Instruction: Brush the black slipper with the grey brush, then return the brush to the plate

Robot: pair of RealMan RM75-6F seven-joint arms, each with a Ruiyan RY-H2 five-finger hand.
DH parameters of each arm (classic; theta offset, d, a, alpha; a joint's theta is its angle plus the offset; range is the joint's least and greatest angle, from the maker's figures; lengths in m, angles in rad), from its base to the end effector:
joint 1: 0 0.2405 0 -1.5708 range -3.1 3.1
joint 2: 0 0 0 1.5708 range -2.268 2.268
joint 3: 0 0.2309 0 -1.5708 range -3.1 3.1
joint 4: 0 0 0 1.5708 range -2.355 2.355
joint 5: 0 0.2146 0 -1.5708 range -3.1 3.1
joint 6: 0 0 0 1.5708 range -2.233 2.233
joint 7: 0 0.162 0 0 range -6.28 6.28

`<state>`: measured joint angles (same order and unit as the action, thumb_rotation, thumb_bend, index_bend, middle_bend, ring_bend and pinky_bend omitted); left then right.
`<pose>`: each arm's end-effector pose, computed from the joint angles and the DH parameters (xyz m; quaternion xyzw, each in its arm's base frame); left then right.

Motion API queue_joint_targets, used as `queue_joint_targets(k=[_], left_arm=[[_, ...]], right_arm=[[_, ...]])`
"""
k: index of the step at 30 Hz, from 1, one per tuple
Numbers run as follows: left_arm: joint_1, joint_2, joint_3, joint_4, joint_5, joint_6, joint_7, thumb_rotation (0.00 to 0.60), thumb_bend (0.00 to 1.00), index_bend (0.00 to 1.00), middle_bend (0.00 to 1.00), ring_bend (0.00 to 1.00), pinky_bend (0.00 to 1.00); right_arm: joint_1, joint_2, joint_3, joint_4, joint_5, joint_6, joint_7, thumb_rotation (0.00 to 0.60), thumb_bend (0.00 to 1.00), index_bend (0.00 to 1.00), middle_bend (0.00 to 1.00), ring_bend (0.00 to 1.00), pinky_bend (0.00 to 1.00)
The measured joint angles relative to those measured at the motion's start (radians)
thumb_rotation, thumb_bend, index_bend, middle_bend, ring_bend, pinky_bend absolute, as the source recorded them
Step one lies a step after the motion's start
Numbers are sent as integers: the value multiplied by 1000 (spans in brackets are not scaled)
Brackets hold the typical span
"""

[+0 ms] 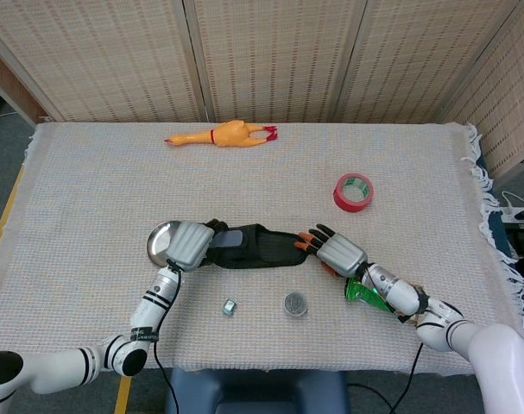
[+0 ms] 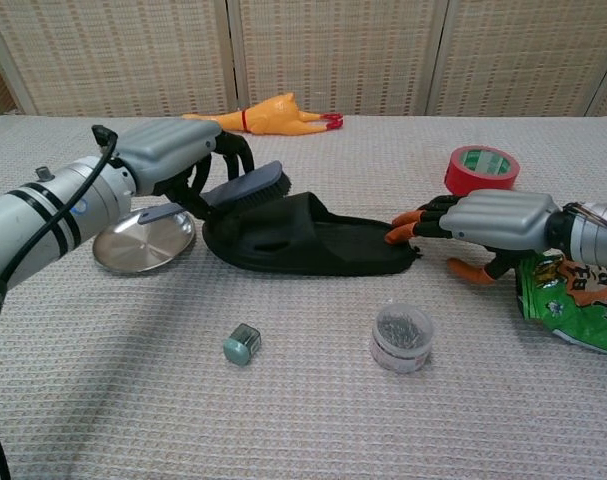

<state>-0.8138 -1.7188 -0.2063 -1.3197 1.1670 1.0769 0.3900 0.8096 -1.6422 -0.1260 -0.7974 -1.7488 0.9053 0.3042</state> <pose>-0.0857 0.3577 -0.0454 -0.7314 -0.3115 -0.4212 0.4365 -0.2183 -0.3656 -0.0446 0.8790 -0.2335 0.2621 0.3229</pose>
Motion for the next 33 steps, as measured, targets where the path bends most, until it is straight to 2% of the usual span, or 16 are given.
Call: queue_joint_targets(k=[7,15,20,24,33], left_arm=[[8,-31,23,96,53,-7,-75,600,417,632,749,610,891],[16,-87,74,213,154,4,-148,600,416,632,743,610,887],[19,-144,79,276,181,40,-100,600,414,630,741,610,886],[20,-197,62,317,176,64,-39,600,414,625,742,610,887],[18,-245,24,332,162,93,63,600,416,613,732,610,887]], right_arm=[[-5,-8,-26,46,-23,44,56,600,622,116,40,0,0],[-8,-38,-44,128,-36,88,159,600,622,1,41,0,0],[-10,-44,-53,156,-34,92,196,600,622,0,39,0,0],[-14,-48,-56,170,-28,92,207,600,622,0,39,0,0],[-12,-54,-69,183,-27,74,214,600,623,0,40,0,0]])
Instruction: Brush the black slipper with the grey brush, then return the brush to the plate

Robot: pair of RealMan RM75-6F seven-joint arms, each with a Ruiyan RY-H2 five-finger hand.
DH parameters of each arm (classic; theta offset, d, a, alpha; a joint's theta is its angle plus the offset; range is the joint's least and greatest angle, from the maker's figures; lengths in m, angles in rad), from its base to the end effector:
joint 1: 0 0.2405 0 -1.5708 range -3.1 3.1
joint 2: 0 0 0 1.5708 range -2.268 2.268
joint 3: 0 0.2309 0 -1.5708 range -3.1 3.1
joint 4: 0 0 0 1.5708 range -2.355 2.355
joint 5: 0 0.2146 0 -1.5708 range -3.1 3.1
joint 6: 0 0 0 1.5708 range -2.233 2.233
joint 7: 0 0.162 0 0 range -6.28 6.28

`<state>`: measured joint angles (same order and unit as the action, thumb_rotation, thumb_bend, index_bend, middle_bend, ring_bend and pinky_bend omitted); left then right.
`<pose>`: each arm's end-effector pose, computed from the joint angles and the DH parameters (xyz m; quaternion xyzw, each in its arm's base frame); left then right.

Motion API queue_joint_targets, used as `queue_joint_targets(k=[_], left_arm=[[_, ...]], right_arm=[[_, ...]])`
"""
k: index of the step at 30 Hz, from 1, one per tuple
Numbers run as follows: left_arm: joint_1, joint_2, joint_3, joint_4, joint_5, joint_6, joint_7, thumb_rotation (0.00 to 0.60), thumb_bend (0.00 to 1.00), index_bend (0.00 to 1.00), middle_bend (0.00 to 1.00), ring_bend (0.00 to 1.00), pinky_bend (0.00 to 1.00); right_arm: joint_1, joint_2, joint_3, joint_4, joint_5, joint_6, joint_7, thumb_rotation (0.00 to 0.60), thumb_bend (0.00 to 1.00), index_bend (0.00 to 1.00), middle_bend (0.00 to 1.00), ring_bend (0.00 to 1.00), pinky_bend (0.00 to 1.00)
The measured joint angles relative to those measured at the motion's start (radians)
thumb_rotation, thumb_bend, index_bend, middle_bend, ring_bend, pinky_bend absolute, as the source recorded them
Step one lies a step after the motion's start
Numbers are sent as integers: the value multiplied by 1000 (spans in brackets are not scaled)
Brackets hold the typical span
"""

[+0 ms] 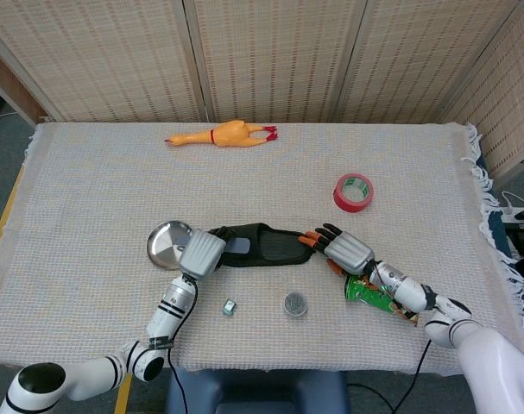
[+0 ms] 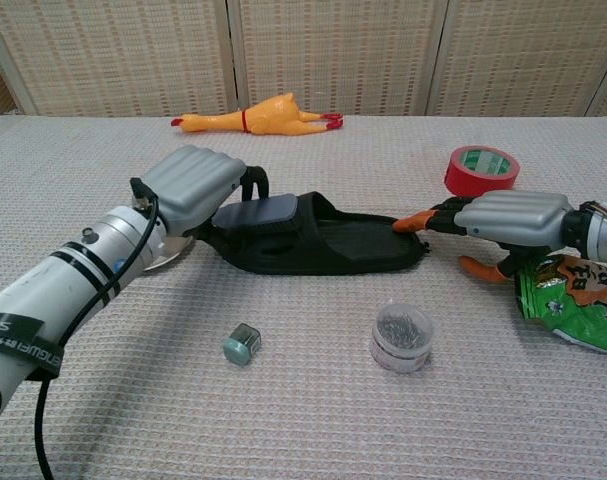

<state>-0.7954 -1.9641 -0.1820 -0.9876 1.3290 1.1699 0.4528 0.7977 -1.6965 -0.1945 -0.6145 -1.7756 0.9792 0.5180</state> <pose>-0.0894 0.3495 -0.0866 -0.7418 -0.2104 -0.4120 0.4855 -0.2374 -0.3734 -0.0358 0.8680 -0.2658 0.2764 0.3156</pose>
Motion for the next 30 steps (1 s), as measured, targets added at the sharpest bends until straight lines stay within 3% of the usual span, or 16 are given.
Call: queue_joint_targets(k=[9,18,30], left_arm=[[3,-31,1,71,22,11,-18,600,418,599,720,610,885],[20,13,-3,40,4,-27,-30,600,417,596,718,610,881],[-8,-31,-10,3,78,41,14,600,416,594,719,610,881]], right_arm=[[3,-7,-3,17,4,-6,4,600,623,0,40,0,0],[2,-17,-9,34,1,1,14,600,624,0,40,0,0],[-1,-17,-13,32,3,2,17,600,624,0,40,0,0]])
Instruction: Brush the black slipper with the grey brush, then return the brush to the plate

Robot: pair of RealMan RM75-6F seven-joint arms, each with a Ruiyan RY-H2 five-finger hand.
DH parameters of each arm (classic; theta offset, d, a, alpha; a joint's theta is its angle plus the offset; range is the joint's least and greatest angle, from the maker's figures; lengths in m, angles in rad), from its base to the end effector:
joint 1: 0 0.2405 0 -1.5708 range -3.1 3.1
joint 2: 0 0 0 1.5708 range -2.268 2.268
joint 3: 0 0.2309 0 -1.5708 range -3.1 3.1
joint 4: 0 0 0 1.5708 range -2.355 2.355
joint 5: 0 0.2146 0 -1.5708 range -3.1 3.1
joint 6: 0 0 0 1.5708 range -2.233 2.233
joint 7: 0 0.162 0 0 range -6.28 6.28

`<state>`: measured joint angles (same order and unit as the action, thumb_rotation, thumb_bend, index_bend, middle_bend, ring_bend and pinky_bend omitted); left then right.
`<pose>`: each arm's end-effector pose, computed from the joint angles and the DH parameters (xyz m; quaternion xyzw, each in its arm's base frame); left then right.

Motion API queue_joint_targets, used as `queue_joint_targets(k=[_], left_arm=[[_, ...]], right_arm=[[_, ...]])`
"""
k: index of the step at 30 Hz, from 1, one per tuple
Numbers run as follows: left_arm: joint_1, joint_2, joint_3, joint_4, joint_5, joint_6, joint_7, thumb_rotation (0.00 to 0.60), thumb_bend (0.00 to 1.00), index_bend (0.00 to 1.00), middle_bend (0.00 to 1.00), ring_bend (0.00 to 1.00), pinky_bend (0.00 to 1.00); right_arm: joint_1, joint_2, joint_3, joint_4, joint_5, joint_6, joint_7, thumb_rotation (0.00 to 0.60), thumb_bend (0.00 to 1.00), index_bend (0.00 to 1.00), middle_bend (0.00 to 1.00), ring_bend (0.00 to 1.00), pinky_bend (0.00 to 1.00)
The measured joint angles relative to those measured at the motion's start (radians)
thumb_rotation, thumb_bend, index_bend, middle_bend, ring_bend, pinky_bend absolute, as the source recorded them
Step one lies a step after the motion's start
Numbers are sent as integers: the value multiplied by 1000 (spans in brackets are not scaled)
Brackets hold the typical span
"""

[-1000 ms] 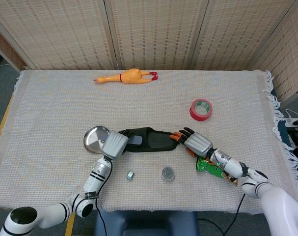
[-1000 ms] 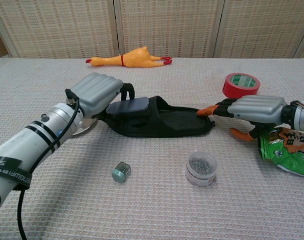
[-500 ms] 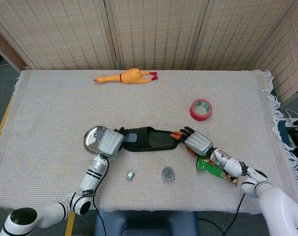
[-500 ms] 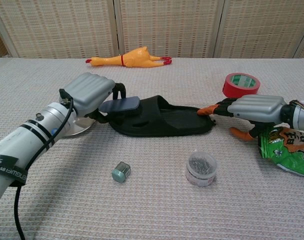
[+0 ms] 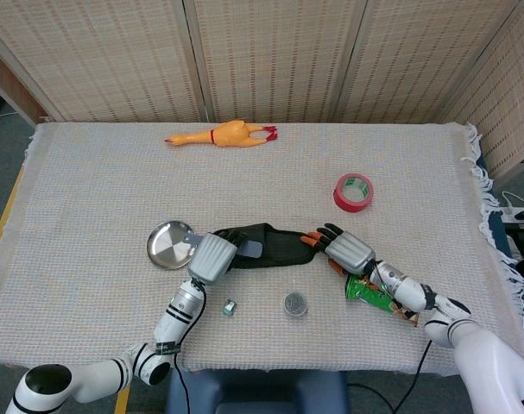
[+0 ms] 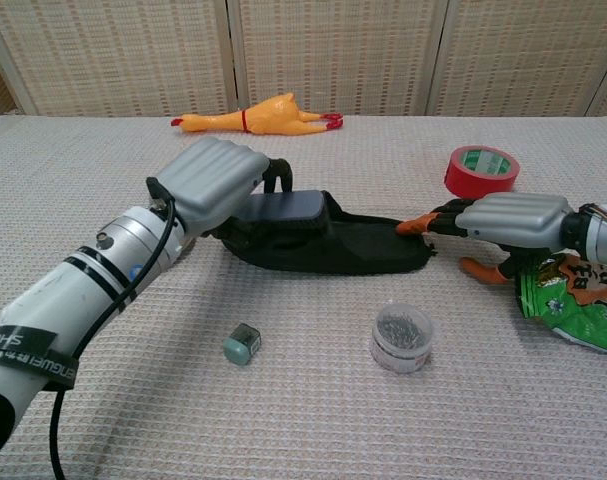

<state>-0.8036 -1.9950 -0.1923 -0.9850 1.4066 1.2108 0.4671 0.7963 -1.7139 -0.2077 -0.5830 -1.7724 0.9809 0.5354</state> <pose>-0.0677 0.3403 -0.0891 -0.7405 -0.1760 -0.4408 0.4757 -0.2402 -0.3739 -0.0378 0.8680 -0.2680 0.2738 0.3159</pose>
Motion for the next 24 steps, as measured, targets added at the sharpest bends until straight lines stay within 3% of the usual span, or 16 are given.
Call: queue_joint_targets(k=[15,24], left_arm=[[2,-38,4,138,-4,-32,-66,600,413,558,695,610,873],[7,-32,9,153,-3,-43,-71,600,402,558,695,610,872]], right_arm=[[-2,18,16,-6,17,10,2,600,623,0,40,0,0],[-4,14,14,-1,17,11,6,600,624,0,40,0,0]])
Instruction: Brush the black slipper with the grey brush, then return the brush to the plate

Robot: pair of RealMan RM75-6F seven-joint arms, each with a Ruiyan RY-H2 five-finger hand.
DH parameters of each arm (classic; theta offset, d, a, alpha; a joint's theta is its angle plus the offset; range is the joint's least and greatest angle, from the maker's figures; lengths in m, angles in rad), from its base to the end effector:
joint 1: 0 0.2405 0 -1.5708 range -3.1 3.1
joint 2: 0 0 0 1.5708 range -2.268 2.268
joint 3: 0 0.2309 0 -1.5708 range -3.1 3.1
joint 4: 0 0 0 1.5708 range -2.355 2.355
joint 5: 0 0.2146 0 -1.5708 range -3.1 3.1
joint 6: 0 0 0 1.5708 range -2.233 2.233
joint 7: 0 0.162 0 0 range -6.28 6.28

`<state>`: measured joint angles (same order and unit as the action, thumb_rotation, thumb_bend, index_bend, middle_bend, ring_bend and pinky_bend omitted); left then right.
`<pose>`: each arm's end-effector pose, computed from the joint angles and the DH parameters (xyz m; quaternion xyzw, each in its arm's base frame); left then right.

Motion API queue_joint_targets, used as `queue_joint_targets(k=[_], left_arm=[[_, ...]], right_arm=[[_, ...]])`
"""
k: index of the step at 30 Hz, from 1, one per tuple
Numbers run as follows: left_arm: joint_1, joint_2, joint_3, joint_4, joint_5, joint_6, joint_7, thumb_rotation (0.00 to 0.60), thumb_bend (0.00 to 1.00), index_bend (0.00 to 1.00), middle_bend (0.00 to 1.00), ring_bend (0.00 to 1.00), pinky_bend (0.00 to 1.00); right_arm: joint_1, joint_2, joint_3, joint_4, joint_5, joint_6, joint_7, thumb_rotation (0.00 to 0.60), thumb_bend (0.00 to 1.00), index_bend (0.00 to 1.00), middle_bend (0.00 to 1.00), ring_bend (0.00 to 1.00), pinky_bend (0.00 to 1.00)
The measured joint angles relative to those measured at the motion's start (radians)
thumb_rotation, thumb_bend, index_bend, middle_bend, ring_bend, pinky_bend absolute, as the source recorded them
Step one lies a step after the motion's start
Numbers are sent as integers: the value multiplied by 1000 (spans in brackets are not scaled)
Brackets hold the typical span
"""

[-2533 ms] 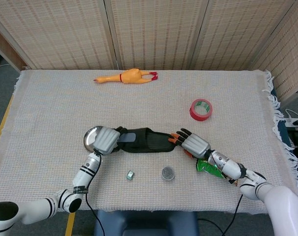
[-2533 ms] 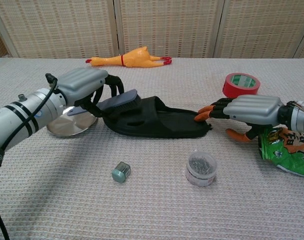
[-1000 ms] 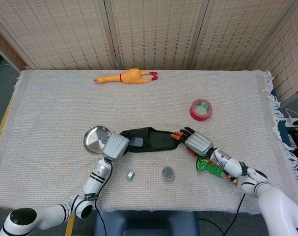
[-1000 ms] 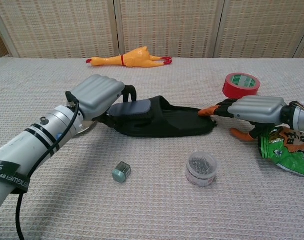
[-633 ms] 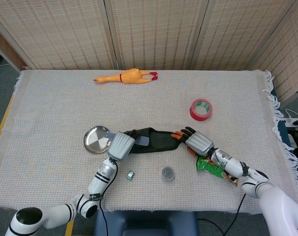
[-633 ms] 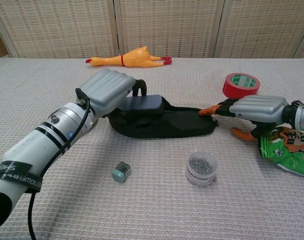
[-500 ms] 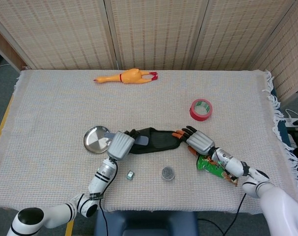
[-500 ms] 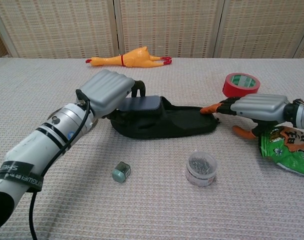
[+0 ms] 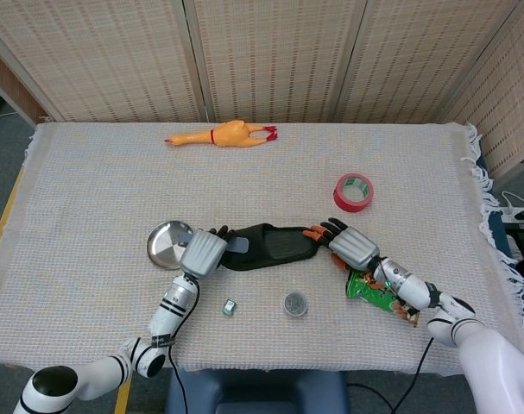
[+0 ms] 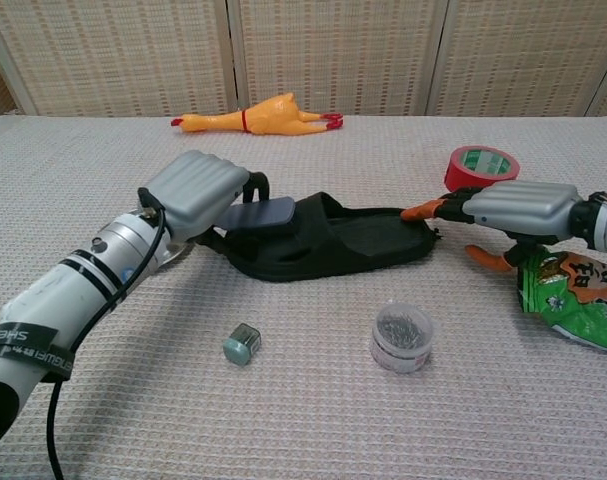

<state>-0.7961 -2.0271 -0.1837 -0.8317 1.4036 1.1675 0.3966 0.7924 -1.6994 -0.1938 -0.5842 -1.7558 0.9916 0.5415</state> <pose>-0.0973 0.3552 -0.0945 -0.7472 -0.1817 -0.4076 0.4925 -0.2411 -0.3792 -0.0283 0.8587 -0.2728 0.2842 0.3278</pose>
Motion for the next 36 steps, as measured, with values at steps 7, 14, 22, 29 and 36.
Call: queue_joint_targets(k=[7,14,22,29,36], left_arm=[[0,-3,13,-50,28,27,41,600,401,557,693,609,872],[-8,-21,4,-60,34,40,88,600,400,553,684,610,871],[4,-6,-5,-16,8,12,71,600,400,552,692,610,871],[16,13,-6,-9,-6,-1,59,600,399,551,692,609,871],[40,105,-4,-144,11,52,96,600,400,552,692,610,871]], right_arm=[[-2,-5,-3,2,-1,0,8,600,624,0,40,0,0],[-2,1,1,-3,4,0,11,600,624,0,40,0,0],[-6,9,1,-9,2,9,4,600,625,0,40,0,0],[-8,12,5,-11,5,16,2,600,625,0,40,0,0],[-19,20,11,-26,7,57,19,600,384,0,38,0,0]])
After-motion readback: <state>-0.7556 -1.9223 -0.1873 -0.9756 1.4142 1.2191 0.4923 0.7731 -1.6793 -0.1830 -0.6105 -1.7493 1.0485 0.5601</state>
